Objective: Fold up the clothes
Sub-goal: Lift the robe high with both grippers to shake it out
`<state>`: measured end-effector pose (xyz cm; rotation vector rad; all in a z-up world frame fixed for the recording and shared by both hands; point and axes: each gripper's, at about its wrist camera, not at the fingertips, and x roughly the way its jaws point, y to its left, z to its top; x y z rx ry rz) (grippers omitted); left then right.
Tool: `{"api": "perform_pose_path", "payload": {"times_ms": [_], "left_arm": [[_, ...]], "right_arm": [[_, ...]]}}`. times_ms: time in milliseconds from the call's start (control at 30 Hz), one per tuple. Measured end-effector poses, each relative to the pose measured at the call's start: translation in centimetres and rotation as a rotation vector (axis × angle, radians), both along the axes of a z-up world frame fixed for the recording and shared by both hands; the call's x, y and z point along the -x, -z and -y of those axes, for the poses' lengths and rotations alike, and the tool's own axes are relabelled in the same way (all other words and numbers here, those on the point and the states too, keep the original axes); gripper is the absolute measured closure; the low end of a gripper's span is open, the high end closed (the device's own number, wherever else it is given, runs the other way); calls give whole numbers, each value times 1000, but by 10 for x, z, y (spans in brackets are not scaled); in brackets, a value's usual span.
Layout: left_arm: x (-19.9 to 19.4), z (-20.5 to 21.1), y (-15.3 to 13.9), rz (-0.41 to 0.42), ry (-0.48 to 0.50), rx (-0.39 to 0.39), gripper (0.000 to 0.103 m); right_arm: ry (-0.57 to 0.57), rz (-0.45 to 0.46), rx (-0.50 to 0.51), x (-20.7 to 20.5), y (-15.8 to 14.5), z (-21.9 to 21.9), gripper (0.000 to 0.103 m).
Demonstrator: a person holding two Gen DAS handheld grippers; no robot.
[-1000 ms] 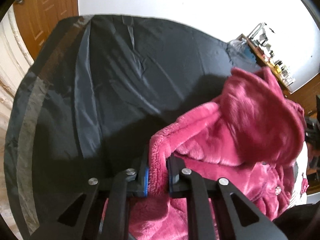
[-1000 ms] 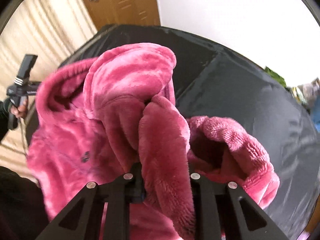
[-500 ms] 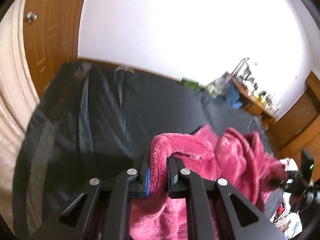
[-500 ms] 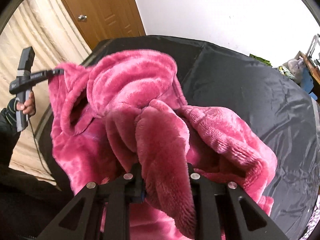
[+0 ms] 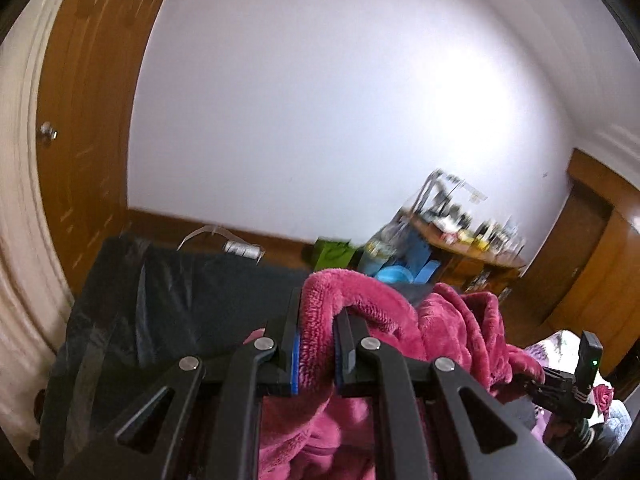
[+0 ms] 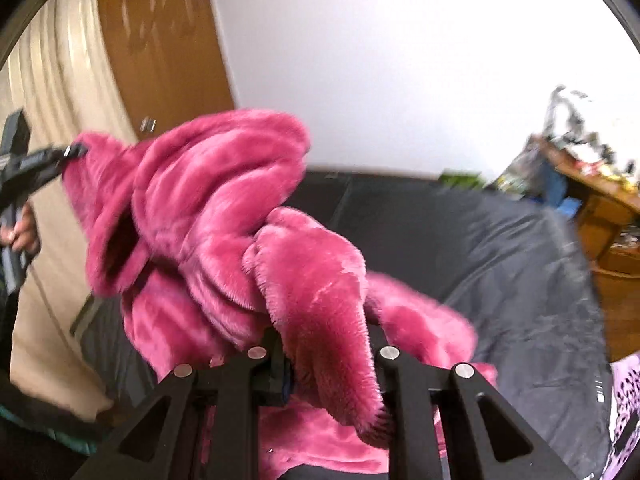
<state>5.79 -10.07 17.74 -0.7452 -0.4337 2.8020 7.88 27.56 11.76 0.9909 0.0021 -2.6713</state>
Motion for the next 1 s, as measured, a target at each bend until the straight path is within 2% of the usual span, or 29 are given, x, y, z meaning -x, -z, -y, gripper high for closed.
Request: {"api": "perform_pose_path", "payload": {"times_ms": [267,333,433,500,567,633,767,1000], "left_arm": [[-92,-41,-92,-253,-9,-16,90],[-117,-45,-108,-310,-26,-30,90],[-150,-48,-131,-390,-58,-11,90],[-168,-52,-143,-436,-83,21,90],[-181,-49,-150,-457,-91,9,90],[-195,-42,-157,-472,-98,-21,90],[-212,-35,-160,-515,-122,-31,90],[-270,-32,-192,-687,-148,-32,90]], "right_arm": [[178,-413,-97,-76,-105,-32,82],[208,-523,-103,-97,-133,-37,82],[244,-695,-106,-130,-176,-41,82],[251,-774,-114,-141,-197,-35,82],[252,-848,-127,-154,-216,-29,82],[245,-896,-135,-165,-227,-26,82],[238,-980,-143,-186,-244,-19,82],[299,-1170,-198,-239,-258,2,82]]}}
